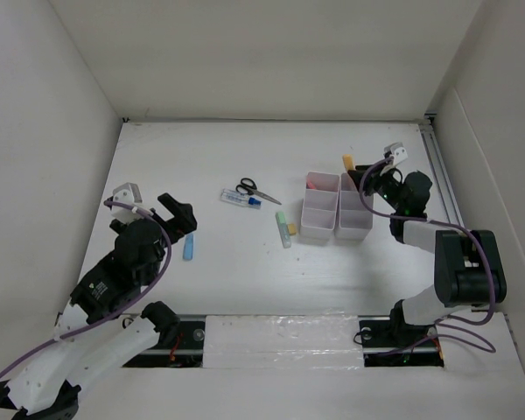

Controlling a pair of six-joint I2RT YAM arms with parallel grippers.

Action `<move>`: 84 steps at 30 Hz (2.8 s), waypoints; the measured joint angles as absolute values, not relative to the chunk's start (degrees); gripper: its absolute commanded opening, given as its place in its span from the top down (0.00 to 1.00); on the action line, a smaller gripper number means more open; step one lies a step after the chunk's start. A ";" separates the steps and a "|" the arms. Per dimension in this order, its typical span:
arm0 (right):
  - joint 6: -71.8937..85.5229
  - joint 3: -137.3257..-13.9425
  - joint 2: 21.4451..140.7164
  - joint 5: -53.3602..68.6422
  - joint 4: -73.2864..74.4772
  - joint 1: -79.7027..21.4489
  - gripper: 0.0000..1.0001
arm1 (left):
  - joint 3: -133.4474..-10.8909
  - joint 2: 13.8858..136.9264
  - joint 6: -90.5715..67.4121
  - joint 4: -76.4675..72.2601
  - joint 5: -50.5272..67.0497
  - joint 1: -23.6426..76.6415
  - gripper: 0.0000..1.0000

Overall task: Sort the stationery into containers
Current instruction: Place the stationery into the container, then grab a piece of stationery with the right arm

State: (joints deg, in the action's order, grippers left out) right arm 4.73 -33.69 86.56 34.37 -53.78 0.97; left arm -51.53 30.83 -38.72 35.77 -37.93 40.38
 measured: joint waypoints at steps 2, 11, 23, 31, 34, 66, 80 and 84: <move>4.73 -33.69 86.54 34.35 -53.56 0.97 0.59 | -51.42 30.65 -38.54 35.79 -37.89 40.38 0.00; 4.73 -32.60 85.21 34.26 -53.28 0.47 0.55 | -51.37 30.13 -37.93 35.38 -37.52 40.38 0.00; 4.91 -27.57 71.92 33.56 -51.46 -1.02 0.14 | -51.37 30.17 -37.91 35.31 -36.86 40.38 0.00; 1.96 -33.98 63.53 24.91 -33.41 -21.28 0.50 | -51.37 30.09 -37.95 35.35 -36.93 40.38 0.00; 2.94 -39.42 64.86 17.54 -24.56 -30.13 0.54 | -51.35 29.56 -37.98 35.35 -37.17 40.38 0.00; 20.40 -75.13 107.02 -20.64 17.08 -47.66 0.37 | -51.35 28.67 -39.42 35.99 -39.46 40.38 0.00; 20.82 -75.00 112.25 -19.46 16.29 -45.82 0.38 | -51.35 28.67 -39.44 36.01 -39.46 40.38 0.00; 20.80 -75.00 112.95 -19.14 16.29 -45.78 0.50 | -51.35 28.67 -39.46 36.01 -39.46 40.38 0.00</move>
State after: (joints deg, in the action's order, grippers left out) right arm 20.80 -75.00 112.95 -19.14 16.29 -45.78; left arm -51.35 28.67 -39.46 36.01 -39.46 40.38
